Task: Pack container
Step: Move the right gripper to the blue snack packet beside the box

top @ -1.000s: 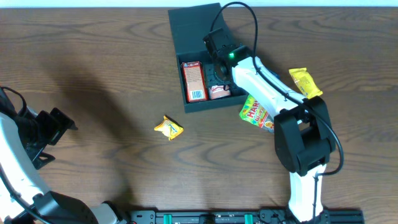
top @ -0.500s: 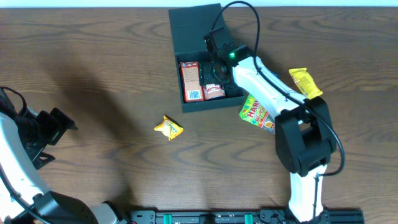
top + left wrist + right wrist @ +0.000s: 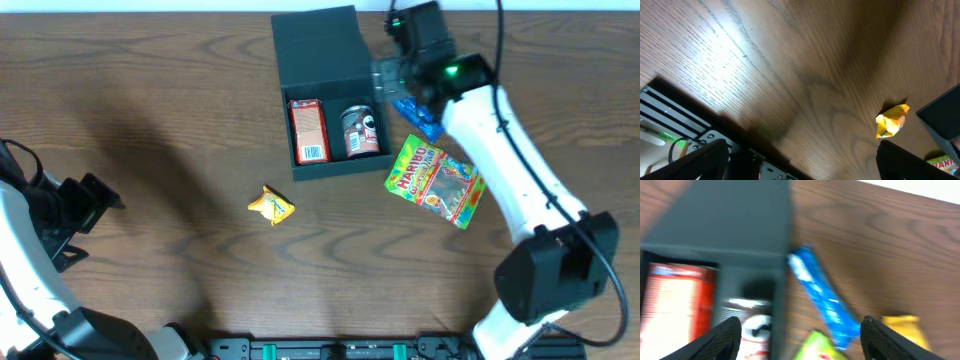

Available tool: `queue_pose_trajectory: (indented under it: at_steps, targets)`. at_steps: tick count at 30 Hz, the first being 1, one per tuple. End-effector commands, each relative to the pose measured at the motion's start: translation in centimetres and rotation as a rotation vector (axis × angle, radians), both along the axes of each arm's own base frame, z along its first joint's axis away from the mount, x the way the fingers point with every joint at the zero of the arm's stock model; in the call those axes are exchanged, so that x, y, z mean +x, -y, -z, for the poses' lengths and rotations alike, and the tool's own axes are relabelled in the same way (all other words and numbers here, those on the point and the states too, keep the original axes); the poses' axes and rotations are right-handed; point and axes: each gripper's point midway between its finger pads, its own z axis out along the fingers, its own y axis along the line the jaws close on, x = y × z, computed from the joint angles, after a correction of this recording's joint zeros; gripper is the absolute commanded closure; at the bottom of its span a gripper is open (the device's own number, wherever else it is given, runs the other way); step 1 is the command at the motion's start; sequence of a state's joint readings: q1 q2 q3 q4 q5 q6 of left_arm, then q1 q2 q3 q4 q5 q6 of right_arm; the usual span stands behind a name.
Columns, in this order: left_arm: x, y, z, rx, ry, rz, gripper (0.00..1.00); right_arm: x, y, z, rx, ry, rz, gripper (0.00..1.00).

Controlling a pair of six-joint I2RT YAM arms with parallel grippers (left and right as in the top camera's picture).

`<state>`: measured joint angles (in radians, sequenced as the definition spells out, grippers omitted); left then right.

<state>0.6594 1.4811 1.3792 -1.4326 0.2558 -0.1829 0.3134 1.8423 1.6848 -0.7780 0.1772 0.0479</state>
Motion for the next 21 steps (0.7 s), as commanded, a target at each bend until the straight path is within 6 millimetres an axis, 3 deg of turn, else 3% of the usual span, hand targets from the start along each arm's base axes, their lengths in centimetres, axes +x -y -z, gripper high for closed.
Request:
queue_pose_trajectory:
  at_steps: [1,4,8,13,16,21]
  targets:
    - [0.0,-0.2,-0.3,0.010,0.007,-0.004,0.05,0.8,3.1,1.4,-0.134,-0.031,-0.058,0.21]
    - [0.0,-0.2,-0.3,0.011,0.007,-0.004,0.05,1.4,4.6,4.0,-0.153,-0.091,-0.085,0.20]
    - [0.0,-0.2,-0.3,0.011,0.007,-0.004,0.05,1.7,4.9,7.9,-0.162,-0.175,-0.140,0.16]
    - [0.0,-0.2,-0.3,0.010,0.007,-0.004,0.05,2.0,4.6,13.1,-0.236,-0.263,-0.258,0.21]
    - [0.0,-0.2,-0.3,0.011,0.007,-0.004,0.05,2.5,4.5,14.6,-0.262,-0.269,-0.303,0.21]
    - [0.0,-0.2,-0.3,0.011,0.007,-0.004,0.05,3.5,4.2,14.9,-0.239,-0.234,-0.305,0.16]
